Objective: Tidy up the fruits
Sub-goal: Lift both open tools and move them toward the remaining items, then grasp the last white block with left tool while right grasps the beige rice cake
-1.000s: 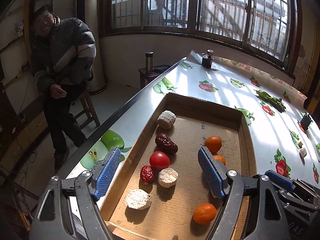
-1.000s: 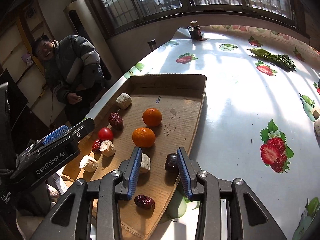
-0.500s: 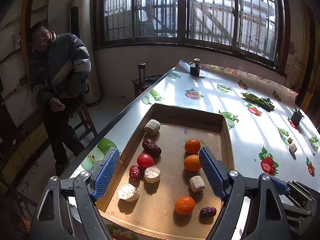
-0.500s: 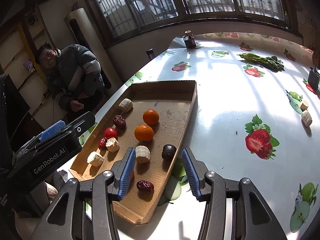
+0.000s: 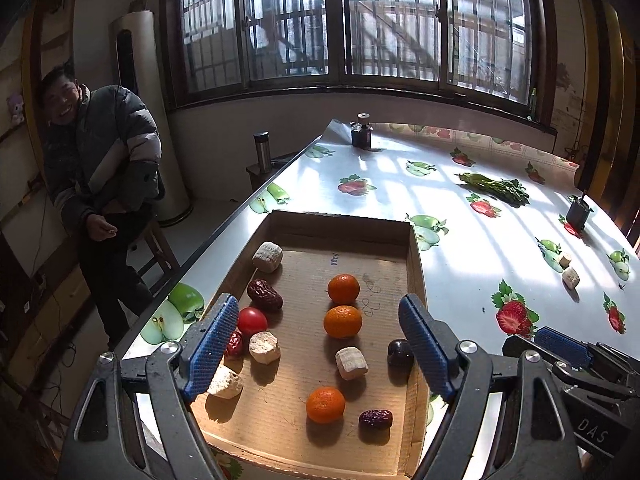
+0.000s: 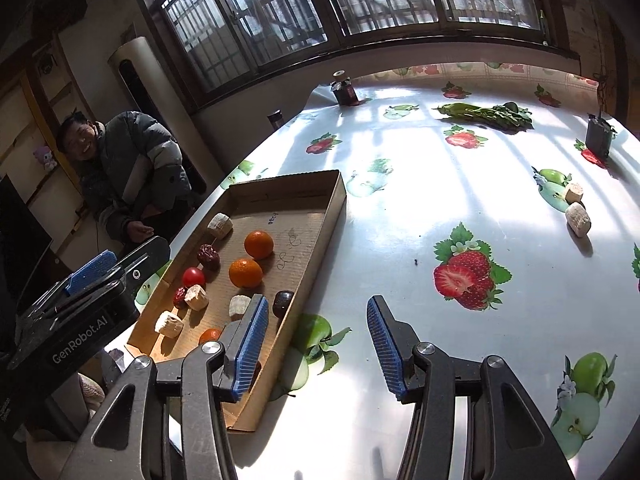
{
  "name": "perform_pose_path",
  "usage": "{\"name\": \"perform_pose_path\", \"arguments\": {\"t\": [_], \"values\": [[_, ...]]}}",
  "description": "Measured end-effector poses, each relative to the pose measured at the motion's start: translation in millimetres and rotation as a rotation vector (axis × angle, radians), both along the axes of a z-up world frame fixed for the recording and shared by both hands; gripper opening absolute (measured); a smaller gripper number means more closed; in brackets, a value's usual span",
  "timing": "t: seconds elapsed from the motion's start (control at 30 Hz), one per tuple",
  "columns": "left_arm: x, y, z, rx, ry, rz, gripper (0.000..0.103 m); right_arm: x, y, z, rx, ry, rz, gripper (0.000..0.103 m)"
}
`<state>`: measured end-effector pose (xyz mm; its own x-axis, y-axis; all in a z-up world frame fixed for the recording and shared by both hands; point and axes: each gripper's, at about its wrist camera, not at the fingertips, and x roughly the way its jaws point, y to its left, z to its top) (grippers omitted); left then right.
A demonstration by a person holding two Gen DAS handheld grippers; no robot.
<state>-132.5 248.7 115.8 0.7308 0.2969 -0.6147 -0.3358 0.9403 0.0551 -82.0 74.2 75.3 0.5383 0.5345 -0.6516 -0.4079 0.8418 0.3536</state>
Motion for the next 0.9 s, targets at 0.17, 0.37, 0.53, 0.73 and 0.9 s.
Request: {"name": "perform_pose_path", "arguments": {"t": [0.17,0.37,0.53,0.73,0.9], "values": [[10,-15,-4,-0.003,0.029,-0.041,0.082,13,-48,-2,-0.005,0.010,-0.087,0.056],[29,-33,-2,-0.068,0.045,-0.123,0.082,37,-136,12,-0.058,-0.010,-0.270,0.055],[52,-69,2,-0.110,0.061,-0.227,0.082,66,-202,23,-0.096,-0.013,-0.413,0.056],[75,-116,-4,-0.095,0.092,-0.340,0.082,108,-216,-3,-0.109,0.061,-0.406,0.056],[89,-137,-22,-0.131,0.158,-0.378,0.082,161,-207,-28,-0.083,0.146,-0.383,0.056]]}}
